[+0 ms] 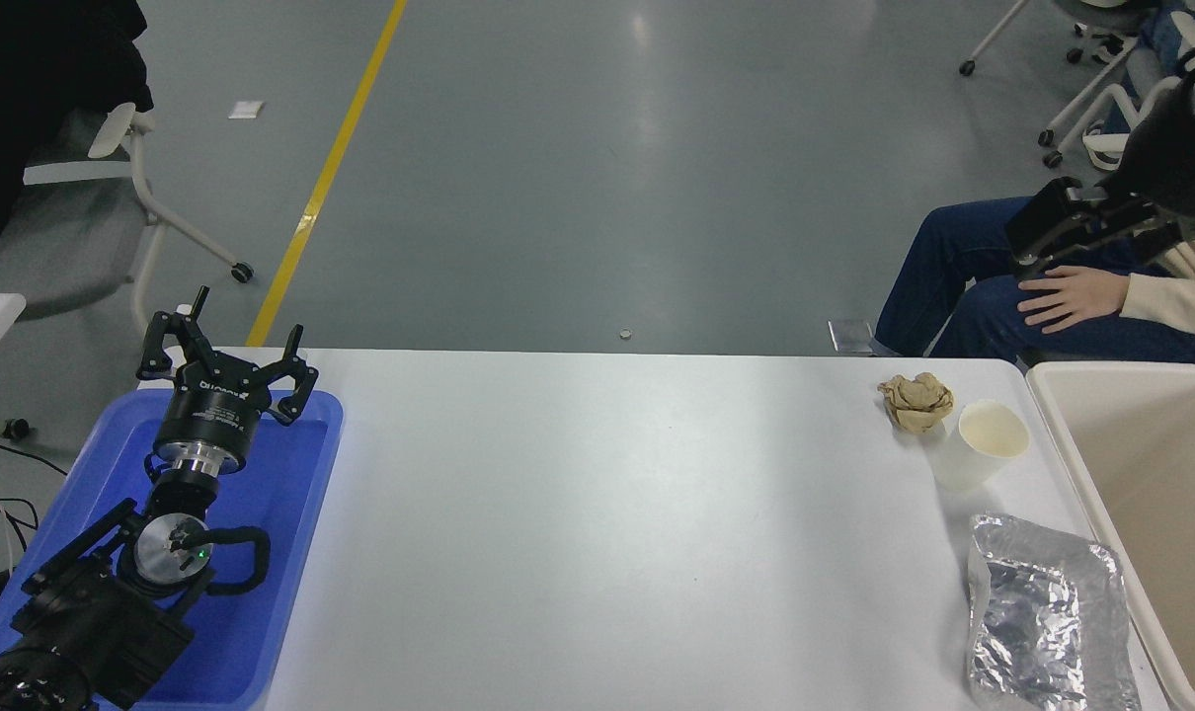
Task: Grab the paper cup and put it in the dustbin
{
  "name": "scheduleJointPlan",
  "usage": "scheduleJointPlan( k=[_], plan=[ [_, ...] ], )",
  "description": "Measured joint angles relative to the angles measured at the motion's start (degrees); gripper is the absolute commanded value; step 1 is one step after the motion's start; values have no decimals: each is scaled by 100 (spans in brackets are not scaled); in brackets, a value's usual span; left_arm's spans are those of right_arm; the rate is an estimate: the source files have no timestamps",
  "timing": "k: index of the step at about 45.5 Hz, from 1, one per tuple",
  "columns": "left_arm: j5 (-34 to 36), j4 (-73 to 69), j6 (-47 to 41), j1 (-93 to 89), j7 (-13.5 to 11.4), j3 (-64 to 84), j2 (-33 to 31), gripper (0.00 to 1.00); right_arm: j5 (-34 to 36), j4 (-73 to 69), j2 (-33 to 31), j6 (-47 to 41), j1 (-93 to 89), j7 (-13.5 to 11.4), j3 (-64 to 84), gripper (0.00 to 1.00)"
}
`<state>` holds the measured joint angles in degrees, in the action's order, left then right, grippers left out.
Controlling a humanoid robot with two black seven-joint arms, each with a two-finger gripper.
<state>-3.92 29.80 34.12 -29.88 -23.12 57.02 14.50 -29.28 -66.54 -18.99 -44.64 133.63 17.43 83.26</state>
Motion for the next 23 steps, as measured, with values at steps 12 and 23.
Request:
scheduleJointPlan(
  k=[12,23],
  plan=[
    [0,0,-1,0,0,1,0,100,24,1,13,-25,37,-133,0,100],
    [-2,0,-1,0,0,2,0,100,122,98,-153,-33,-333,-171,4,100]
  ],
)
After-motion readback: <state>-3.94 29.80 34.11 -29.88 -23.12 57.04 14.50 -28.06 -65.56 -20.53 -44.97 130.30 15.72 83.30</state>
